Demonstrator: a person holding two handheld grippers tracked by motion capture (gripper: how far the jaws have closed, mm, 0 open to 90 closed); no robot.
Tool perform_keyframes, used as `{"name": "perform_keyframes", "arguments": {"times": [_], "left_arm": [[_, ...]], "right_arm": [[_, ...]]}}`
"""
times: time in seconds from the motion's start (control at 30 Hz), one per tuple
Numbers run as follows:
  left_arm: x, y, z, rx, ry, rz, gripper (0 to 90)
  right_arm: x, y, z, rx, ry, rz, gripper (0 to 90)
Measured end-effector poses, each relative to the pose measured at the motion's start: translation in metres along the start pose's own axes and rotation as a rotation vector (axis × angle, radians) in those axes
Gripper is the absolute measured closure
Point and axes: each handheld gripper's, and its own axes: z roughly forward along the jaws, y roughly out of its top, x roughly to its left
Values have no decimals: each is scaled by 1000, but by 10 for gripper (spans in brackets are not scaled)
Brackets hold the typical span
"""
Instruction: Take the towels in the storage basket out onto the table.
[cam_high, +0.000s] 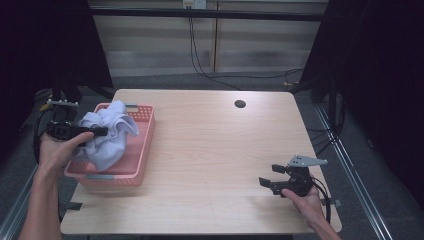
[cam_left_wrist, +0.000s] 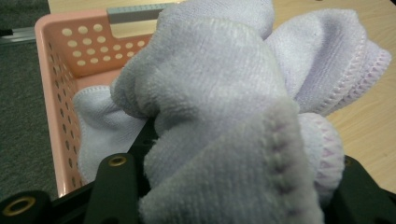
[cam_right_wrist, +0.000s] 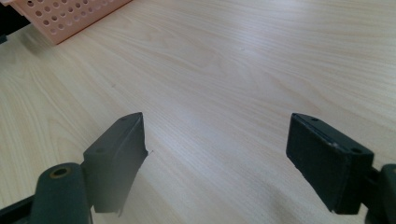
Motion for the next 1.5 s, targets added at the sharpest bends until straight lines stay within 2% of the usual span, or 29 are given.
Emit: {"name": "perform_keyframes", "arguments": {"times": [0.47, 0.63, 0.77, 0.9, 1.0, 1.03, 1.17, 1.27, 1.3, 1.5], "left_arm": [[-7, 11, -20, -89, -31, -8, 454], [-15, 20, -29, -104, -26, 19, 454], [-19, 23, -32, -123, -34, 7, 454], [-23, 26, -31, -115, -34, 11, 454], [-26, 27, -31, -127, -27, 24, 454], [-30, 28, -31, -139, -40, 38, 454], [-38, 31, -31, -140, -44, 57, 454], [-46, 37, -32, -141, -48, 81, 454], [-53, 42, -34, -143, -48, 95, 454], [-67, 55, -32, -155, -60, 122, 454]], "right_arm": [[0, 0, -1, -4, 1, 1, 190], [0, 0, -2, -7, 0, 1, 189], [-1, 0, -2, -7, 0, 2, 189], [-1, 0, -3, -10, 0, 1, 189], [-2, 0, -3, -13, 0, -1, 189], [-2, 0, -3, -12, 1, -1, 189], [-2, 0, -3, -10, 2, -1, 189], [-1, 0, -3, -10, 8, -2, 188], [-1, 0, -3, -11, 8, -2, 188], [-1, 0, -4, -18, 9, -4, 188]]}}
